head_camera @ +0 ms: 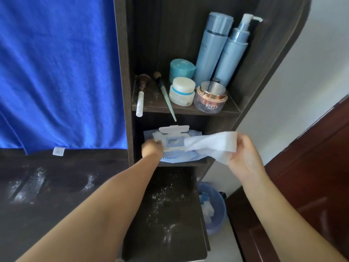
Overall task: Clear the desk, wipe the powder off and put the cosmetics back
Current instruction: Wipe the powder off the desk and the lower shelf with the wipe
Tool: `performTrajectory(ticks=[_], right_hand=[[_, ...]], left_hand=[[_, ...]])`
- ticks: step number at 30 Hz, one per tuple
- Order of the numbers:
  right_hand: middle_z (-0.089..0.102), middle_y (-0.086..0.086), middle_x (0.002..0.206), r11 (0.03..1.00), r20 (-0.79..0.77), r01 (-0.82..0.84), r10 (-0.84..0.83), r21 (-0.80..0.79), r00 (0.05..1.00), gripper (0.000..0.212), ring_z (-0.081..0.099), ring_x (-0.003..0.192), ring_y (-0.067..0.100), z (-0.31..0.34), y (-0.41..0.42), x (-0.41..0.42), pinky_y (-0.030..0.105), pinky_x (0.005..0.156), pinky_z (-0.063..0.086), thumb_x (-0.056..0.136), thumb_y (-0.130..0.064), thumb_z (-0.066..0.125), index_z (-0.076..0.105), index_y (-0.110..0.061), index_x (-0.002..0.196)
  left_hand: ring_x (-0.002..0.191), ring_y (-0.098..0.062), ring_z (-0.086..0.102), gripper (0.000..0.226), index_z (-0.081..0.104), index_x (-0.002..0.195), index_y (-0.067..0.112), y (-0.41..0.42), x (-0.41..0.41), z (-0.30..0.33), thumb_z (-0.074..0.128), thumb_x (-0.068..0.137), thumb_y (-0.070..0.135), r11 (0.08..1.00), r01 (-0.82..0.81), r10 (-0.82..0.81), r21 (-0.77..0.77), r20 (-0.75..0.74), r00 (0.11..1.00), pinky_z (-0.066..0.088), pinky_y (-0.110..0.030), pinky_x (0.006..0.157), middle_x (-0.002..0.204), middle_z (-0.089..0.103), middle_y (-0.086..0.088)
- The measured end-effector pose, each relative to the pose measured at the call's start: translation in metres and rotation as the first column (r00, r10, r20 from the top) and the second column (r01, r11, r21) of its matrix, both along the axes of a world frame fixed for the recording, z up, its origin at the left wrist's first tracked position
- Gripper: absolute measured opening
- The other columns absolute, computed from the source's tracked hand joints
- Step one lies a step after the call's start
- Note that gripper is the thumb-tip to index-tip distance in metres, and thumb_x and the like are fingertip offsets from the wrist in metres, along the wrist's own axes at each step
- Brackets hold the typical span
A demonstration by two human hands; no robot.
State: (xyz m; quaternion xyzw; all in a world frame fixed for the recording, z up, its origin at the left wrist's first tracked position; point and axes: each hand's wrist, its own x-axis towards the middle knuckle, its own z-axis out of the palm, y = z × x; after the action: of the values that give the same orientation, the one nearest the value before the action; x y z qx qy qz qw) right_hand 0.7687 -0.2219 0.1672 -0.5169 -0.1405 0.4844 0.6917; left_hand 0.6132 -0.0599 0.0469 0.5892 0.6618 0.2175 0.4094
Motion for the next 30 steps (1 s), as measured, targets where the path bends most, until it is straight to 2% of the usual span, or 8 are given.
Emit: performTrajectory(ticks=[3, 6, 11, 13, 16, 20, 27, 30], right_hand=[[0.062, 0.005, 0.089, 0.995, 0.233, 0.014, 0.01, -0.103, 0.973, 0.021, 0.061, 0.08, 0.017, 0.014, -0.012, -0.004, 0.025, 0.061, 0.053, 0.098, -0.026, 0.041, 0.06, -0.018, 0.098], [0.06, 0.019, 0.111, 0.958, 0.521, 0.006, 0.15, -0.285, 0.84, 0.022, 0.059, 0.091, 0.031, 0.019, -0.014, -0.022, 0.034, 0.075, 0.053, 0.097, -0.022, 0.045, 0.057, -0.012, 0.112], [0.056, 0.003, 0.104, 0.906, 0.801, -0.091, 0.409, -0.413, 0.436, 0.016, 0.052, 0.085, 0.01, 0.013, -0.005, -0.068, 0.028, 0.074, 0.046, 0.098, -0.031, 0.039, 0.051, -0.024, 0.105], [0.054, -0.002, 0.1, 0.908, 0.838, -0.119, 0.416, -0.401, 0.354, 0.013, 0.051, 0.084, 0.009, 0.009, -0.001, -0.087, 0.023, 0.068, 0.045, 0.098, -0.03, 0.039, 0.049, -0.024, 0.101], [0.051, -0.004, 0.099, 0.904, 0.877, -0.172, 0.423, -0.391, 0.229, 0.019, 0.049, 0.082, 0.006, 0.008, 0.002, -0.118, 0.013, 0.058, 0.038, 0.098, -0.029, 0.038, 0.051, -0.019, 0.107], [0.051, -0.004, 0.09, 0.907, 0.894, -0.215, 0.403, -0.362, 0.195, 0.017, 0.047, 0.072, 0.0, 0.006, 0.005, -0.161, 0.014, 0.058, 0.035, 0.098, -0.026, 0.038, 0.05, -0.015, 0.105], [0.052, 0.003, 0.068, 0.905, 0.897, -0.208, 0.407, -0.372, 0.169, 0.013, 0.045, 0.061, 0.014, -0.019, 0.013, -0.227, 0.025, 0.053, 0.033, 0.095, -0.021, 0.044, 0.051, -0.011, 0.092], [0.049, 0.0, 0.062, 0.892, 0.866, -0.147, 0.451, -0.428, 0.218, 0.013, 0.045, 0.058, 0.015, -0.06, 0.029, -0.249, 0.028, 0.057, 0.035, 0.093, -0.022, 0.049, 0.053, -0.011, 0.087]], left_hand=[[0.103, -0.037, 0.06, 0.033, 0.057, 0.111, -0.005, -0.002, -0.001, 0.011, 0.045, 0.091, 0.019, 0.999, 0.0, 0.003, -0.052, 0.069, 0.998, 0.05, -0.042, 0.09, 0.113, 0.062, -0.023], [0.105, -0.034, 0.054, 0.033, 0.049, 0.119, -0.002, -0.032, -0.008, 0.037, 0.046, 0.092, 0.017, 0.989, 0.043, -0.052, 0.145, 0.06, 0.997, 0.045, -0.039, 0.089, 0.117, 0.055, -0.021], [0.095, -0.009, 0.059, 0.023, 0.049, 0.109, 0.019, -0.129, -0.058, 0.059, 0.051, 0.092, 0.033, 0.917, 0.353, -0.398, 0.186, 0.488, 0.776, 0.046, -0.022, 0.085, 0.106, 0.061, -0.001], [0.102, -0.004, 0.057, 0.036, 0.045, 0.116, 0.025, -0.149, -0.083, 0.057, 0.062, 0.085, 0.034, 0.831, 0.508, -0.553, 0.228, 0.435, 0.71, 0.044, -0.018, 0.09, 0.108, 0.061, 0.007], [0.098, 0.004, 0.055, 0.043, 0.044, 0.115, 0.033, -0.152, -0.109, 0.048, 0.068, 0.079, 0.029, 0.833, 0.456, -0.532, 0.311, 0.227, 0.816, 0.042, -0.007, 0.084, 0.104, 0.059, 0.018], [0.082, -0.009, 0.061, 0.007, 0.062, 0.088, 0.02, -0.134, -0.155, 0.048, 0.056, 0.089, 0.024, 0.884, 0.306, -0.37, 0.352, 0.129, 0.92, 0.049, -0.022, 0.074, 0.087, 0.066, 0.005], [0.059, -0.009, 0.047, 0.032, 0.058, 0.059, 0.014, -0.121, -0.269, 0.032, 0.057, 0.09, 0.021, 0.923, 0.385, -0.313, -0.021, 0.546, 0.777, 0.042, -0.02, 0.061, 0.059, 0.052, 0.005], [0.059, -0.012, 0.045, 0.028, 0.058, 0.064, 0.011, -0.117, -0.287, 0.001, 0.057, 0.09, 0.02, 0.94, 0.308, -0.203, -0.143, 0.49, 0.848, 0.041, -0.022, 0.06, 0.061, 0.051, 0.002]])
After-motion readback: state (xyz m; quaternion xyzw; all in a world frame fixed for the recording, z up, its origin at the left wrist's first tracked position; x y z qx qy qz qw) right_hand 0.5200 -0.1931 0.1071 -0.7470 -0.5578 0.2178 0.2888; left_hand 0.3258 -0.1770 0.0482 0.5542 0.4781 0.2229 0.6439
